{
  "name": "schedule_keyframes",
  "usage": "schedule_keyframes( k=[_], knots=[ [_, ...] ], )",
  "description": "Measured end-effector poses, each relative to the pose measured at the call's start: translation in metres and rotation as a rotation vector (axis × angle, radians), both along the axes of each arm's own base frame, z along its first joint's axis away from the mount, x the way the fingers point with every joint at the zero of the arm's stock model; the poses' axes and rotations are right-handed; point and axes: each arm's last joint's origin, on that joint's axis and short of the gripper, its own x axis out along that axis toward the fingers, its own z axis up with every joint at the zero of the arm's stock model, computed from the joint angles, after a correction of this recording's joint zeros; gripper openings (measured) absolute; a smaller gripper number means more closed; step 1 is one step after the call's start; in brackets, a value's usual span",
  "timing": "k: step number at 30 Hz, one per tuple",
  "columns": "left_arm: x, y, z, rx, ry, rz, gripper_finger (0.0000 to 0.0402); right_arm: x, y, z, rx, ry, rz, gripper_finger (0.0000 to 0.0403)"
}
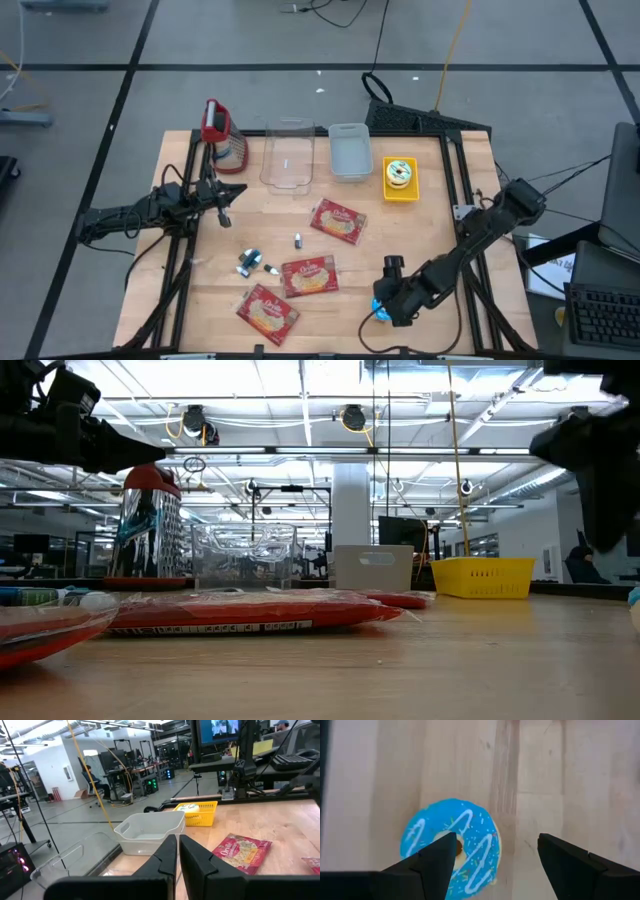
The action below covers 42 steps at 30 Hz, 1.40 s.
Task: Pick & Place Food Item
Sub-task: Put the blue donut into the yellow bin
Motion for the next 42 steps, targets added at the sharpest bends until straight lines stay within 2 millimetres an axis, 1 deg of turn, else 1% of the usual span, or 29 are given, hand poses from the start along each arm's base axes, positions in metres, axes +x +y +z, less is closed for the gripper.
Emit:
schedule_keyframes(
  k=[7,11,14,19,25,29,32,35,38,42],
  knots=[
    [0.0,0.0,0.0,0.0,0.0,0.0,0.0024,0.003,0.005,-0.025,0.028,0.129,0.029,0.0269],
    [0.0,0.0,0.0,0.0,0.0,0.0,0.0024,0.005,0.005,-0.032,0.028,0.157,0.037,0.0263],
    [0.0,0.0,0.0,0.0,0.0,0.0,0.0024,0.008,0.0,-0.032,0.028,0.162,0.028,0.0253],
    [0.0,0.0,0.0,0.0,0.0,0.0,0.0024,0.015,-0.009,-0.033,0.032,0.172,-0.005,0.0225],
    [0.0,0.0,0.0,0.0,0.0,0.0,0.0024,0.021,-0.017,-0.033,0.033,0.174,-0.007,0.0176],
    [0.0,0.0,0.0,0.0,0.0,0.0,0.0024,0.024,-0.022,-0.033,0.087,0.213,0.02,0.0144],
    [0.0,0.0,0.0,0.0,0.0,0.0,0.0024,0.027,-0.027,-0.028,0.137,0.229,0.018,0.0121],
    [0.0,0.0,0.0,0.0,0.0,0.0,0.0024,0.027,-0.035,-0.018,0.165,0.217,0.003,0.0101],
    [0.0,0.0,0.0,0.0,0.0,0.0,0.0024,0.028,-0.044,0.0,0.194,0.164,-0.009,0.0082],
    [0.0,0.0,0.0,0.0,0.0,0.0,0.0024,0.024,-0.062,0.032,0.228,0.071,-0.017,0.0063]
  ],
)
